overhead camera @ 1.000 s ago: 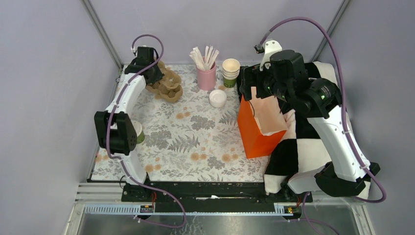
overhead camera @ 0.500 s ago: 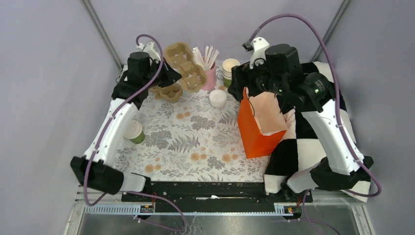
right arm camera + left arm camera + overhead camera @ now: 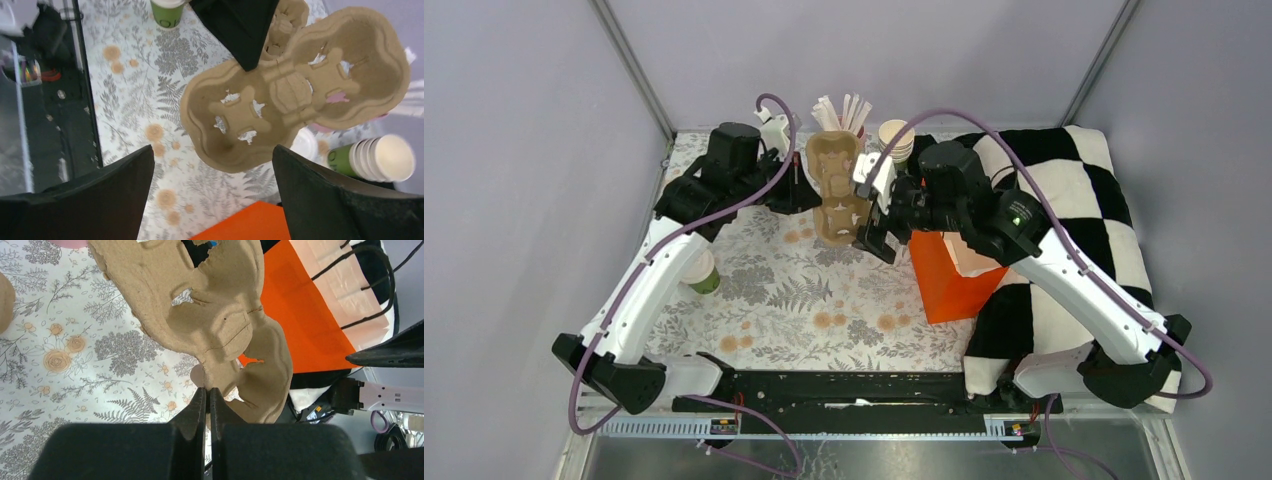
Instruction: Pack the takeout coffee
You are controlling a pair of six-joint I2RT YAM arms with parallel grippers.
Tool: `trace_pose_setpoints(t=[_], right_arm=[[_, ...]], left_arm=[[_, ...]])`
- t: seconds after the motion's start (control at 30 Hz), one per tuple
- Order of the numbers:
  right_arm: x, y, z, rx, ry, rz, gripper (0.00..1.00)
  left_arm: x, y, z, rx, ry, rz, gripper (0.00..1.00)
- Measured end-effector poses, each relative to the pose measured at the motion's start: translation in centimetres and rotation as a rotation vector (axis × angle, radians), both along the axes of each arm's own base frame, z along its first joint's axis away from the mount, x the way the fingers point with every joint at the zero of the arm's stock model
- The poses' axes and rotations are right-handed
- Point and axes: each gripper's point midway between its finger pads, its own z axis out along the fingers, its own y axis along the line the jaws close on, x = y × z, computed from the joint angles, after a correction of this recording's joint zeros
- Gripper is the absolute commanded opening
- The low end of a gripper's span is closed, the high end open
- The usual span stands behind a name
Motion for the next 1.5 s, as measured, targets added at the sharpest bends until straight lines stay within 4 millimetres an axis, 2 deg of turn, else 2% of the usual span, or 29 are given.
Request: trace_pose_setpoints(t=[0.2, 0.4, 0.53, 0.63, 0.77, 1.07, 1.13, 1.5], right_arm=[[-0.4, 0.2, -0.5, -0.041, -0.198, 0.171, 0.86], [0.4, 1.1, 0.3, -0.023, -0.283, 0.198, 0.8], [1.5, 2.3, -0.3, -0.033, -0.285, 0.203, 0.72], [2.5, 3.5, -2.0, -0.065, -0.26, 0.215, 0.69], [2.9, 4.3, -3.4, -0.085, -0.237, 0.232, 0.66], [3.2, 4.8, -3.4, -0.078, -0.26, 0.244, 0.66], [3.3, 4.9, -3.4, -0.08, -0.263, 0.247, 0.64], [4.0, 5.6, -5.6, -0.125, -0.247, 0.268, 0.58]], left_arm=[[-2.1, 0.8, 0.3, 0.012, -0.008, -0.032, 0.0], [-3.9, 1.2, 0.5, 0.01, -0.014, -0.068, 0.0], [-4.4, 1.4, -0.1, 0.023, -0.002, -0.076, 0.0], [-4.6, 1.6, -0.4, 0.032, 0.008, -0.079, 0.0], [-4.9, 1.8, -0.7, 0.039, 0.015, -0.082, 0.0], [-5.2, 1.9, -1.0, 0.055, 0.015, -0.094, 0.0], [-5.2, 1.9, -1.1, 0.058, 0.016, -0.097, 0.0], [-5.5, 1.8, -1.2, 0.062, 0.021, -0.105, 0.0]])
